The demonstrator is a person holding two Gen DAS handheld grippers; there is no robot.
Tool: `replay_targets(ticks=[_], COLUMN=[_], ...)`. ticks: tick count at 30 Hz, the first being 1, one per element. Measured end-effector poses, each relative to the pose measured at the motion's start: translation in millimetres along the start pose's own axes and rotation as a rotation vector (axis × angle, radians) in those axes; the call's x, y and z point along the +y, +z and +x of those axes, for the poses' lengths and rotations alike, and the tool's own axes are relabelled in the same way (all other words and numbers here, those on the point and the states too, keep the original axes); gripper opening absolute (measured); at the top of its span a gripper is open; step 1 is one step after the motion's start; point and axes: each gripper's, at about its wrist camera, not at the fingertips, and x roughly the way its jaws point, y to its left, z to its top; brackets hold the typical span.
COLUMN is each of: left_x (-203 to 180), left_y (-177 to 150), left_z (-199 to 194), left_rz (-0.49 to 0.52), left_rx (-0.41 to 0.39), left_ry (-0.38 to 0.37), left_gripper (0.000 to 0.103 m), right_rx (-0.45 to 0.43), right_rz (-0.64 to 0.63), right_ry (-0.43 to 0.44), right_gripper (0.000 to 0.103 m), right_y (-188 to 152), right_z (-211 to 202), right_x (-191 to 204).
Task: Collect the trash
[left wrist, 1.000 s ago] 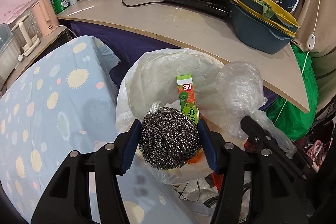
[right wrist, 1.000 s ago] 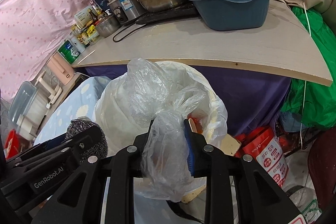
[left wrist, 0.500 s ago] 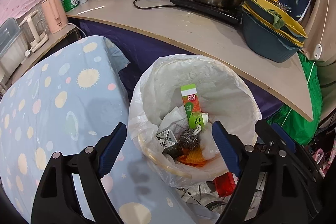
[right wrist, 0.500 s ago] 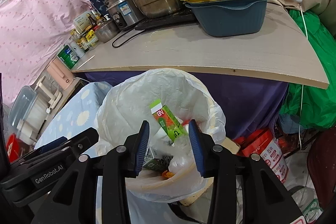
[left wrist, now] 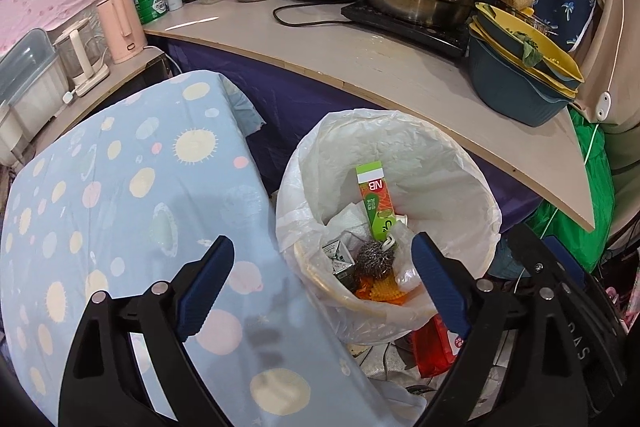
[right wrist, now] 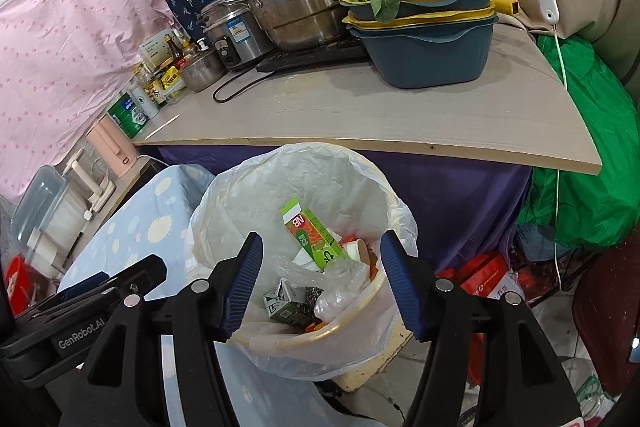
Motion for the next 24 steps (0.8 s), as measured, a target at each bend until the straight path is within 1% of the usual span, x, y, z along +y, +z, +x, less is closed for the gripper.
replay_targets(ticks=[2, 5, 8, 11, 15, 24], left_x=[2, 6, 11, 17, 22, 34], left_y=[-1, -4, -7, -11, -17, -31], left_z=[-3, -8, -12, -15, -17, -23], left_rz=[0.001, 0.002, -0.001, -0.001, -0.008, -0.009], left_rx=[-0.005, -0.011, -0.013, -0.017, -0.014, -0.018], left_ry=[0.006, 0.016, 0.021, 0.034, 0.051, 0.088], left_gripper=[0.086, 0.086, 0.087, 0.091, 0.091, 0.091], right_rx=[0.000, -0.004, -0.007, -0.007, -0.002, -0.002], right_rz=[-0.014, -0.041, -0.055, -0.063, -0.075, -0.149], right_ry=[-0.002, -0.011, -0.014, -0.018, -0.019, -0.038], right_gripper=[0.060, 0.064, 0.070, 0.076, 0.082, 0.085], right_y=[-2, -4, -4, -6, -9, -19], right_z=[-3, -9, -15, -21, -27, -34], right_x=[4, 9, 12, 14, 18, 32])
